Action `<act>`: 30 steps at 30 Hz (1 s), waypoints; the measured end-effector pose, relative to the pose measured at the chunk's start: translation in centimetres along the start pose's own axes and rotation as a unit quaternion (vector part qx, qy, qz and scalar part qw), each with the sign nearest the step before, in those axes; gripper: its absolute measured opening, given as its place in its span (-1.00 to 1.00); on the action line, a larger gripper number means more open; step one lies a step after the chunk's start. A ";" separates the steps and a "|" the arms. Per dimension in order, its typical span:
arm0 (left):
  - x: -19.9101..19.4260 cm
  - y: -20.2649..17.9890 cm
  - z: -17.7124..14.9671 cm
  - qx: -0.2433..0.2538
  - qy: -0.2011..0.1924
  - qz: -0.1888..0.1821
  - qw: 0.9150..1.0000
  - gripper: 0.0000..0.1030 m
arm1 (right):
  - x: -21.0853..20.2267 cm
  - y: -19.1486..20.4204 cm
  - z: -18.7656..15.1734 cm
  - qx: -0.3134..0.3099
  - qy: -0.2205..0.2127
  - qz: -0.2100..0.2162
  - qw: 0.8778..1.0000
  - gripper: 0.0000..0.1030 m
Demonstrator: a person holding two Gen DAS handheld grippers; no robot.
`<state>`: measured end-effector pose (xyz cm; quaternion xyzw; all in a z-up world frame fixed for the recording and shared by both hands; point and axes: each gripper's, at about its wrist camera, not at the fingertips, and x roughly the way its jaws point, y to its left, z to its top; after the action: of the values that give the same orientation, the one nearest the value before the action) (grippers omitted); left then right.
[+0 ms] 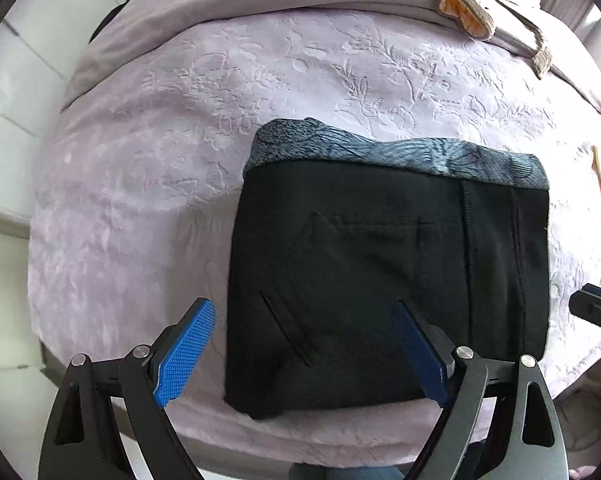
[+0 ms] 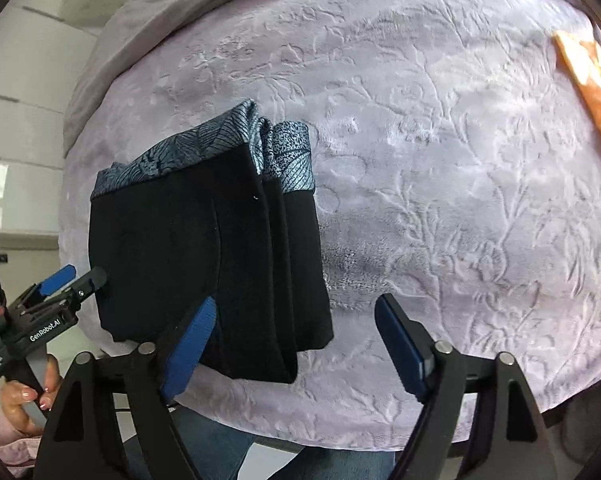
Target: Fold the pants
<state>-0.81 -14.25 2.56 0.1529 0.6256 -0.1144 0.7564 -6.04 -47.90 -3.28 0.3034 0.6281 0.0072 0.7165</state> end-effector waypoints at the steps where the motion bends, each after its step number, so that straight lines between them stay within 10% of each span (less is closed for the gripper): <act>1: -0.3 -0.4 -0.4 -0.007 0.000 0.005 1.000 0.77 | 0.1 0.2 0.2 -0.009 0.000 0.000 1.000 0.72; 11: -1.7 -2.7 -3.1 -0.034 0.004 0.013 0.999 0.77 | -1.4 -0.4 0.1 -0.093 -0.001 -0.002 0.996 0.79; 30: -2.3 0.7 -4.8 0.052 -0.031 0.005 0.998 0.77 | -0.7 6.6 -5.6 -0.014 -0.037 -0.063 0.997 0.99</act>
<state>-5.38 -11.80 4.02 0.1914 0.5943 -0.1472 0.7672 -8.80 -40.41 0.10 0.2529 0.6188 -0.0403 0.7426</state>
